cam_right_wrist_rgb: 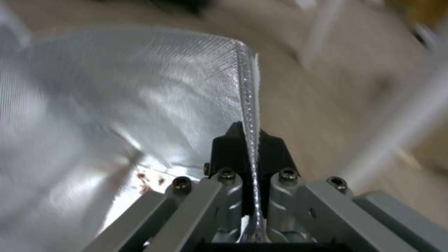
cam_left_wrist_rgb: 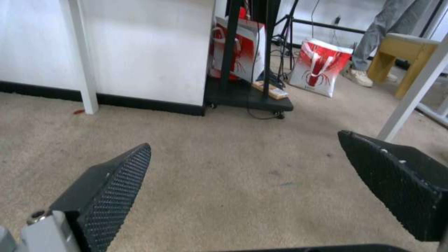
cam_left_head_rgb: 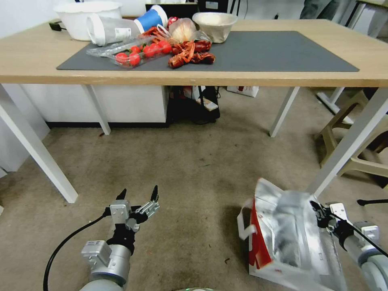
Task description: Pick up the food delivery bag from the floor and place it on the table.
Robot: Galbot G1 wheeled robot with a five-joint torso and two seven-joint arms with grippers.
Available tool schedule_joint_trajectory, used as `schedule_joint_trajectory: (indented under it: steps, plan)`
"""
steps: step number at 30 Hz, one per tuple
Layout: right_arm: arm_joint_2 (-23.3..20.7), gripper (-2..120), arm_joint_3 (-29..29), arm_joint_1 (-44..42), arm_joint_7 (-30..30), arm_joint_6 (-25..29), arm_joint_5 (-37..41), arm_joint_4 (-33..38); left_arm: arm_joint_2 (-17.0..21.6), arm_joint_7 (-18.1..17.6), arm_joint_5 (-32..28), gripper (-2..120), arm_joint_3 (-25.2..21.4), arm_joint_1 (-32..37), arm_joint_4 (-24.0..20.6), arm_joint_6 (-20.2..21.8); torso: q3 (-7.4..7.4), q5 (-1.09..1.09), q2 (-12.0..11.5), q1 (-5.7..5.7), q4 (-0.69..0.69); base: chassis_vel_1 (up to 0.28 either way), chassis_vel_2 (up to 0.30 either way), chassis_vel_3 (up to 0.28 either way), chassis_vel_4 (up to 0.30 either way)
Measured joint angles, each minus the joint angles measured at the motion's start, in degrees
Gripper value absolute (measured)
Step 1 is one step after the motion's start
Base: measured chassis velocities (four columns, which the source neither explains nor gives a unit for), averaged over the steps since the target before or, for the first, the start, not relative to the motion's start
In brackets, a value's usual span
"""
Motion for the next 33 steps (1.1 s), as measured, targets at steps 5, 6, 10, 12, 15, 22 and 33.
schedule_joint_trajectory:
  steps: [5,6,10,12,15,22,33]
  plan:
    - [-1.42,0,1.13,-0.19,-11.43,8.71,4.66,0.29,0.01,-0.1,-0.17,100,-0.2,0.0,-0.31,0.02,0.0,0.01,0.0,0.0,0.01,0.0,0.0,0.0,0.0]
    - [-2.26,0,1.55,-0.13,-16.54,11.88,6.81,0.63,0.02,-0.14,-0.47,100,-0.31,0.0,-0.39,-0.07,0.0,0.01,0.0,0.0,0.0,0.0,0.0,0.0,0.0]
    - [-4.64,0,2.25,0.93,-26.01,16.5,11.51,1.03,0.03,-0.7,-1.09,100,-0.5,-0.02,-0.49,-0.29,0.0,0.01,0.0,0.0,0.01,0.0,0.0,0.0,0.0]
    - [-6.6,0,2.49,1.74,-32.55,18.25,16.47,1.05,0.02,-1.38,-1.39,100,-0.49,-0.04,-0.61,-0.34,0.0,0.01,0.0,0.0,0.01,0.0,0.0,0.0,0.0]
    - [-7.87,0,2.91,1.89,-36.43,18.75,19.68,1.37,-0.04,-1.51,-1.49,100,-0.48,-0.07,-0.75,-0.34,0.0,0.01,0.0,0.0,0.01,0.0,0.0,0.0,0.0]
    - [-10.53,0,5.18,0.6,-44.3,14.69,28.72,4.34,-0.16,-1.79,-1.97,100,-0.57,-0.14,-1.16,-0.08,0.0,0.02,0.0,0.0,0.0,0.0,0.0,0.0,0.0]
    - [-13.19,0,5.8,1.13,-52.31,8.36,41.46,5.64,-0.14,-2.97,-2.98,100,-0.98,-0.13,-1.95,0.19,0.0,0.01,0.0,0.0,0.0,0.0,0.0,0.0,0.0]
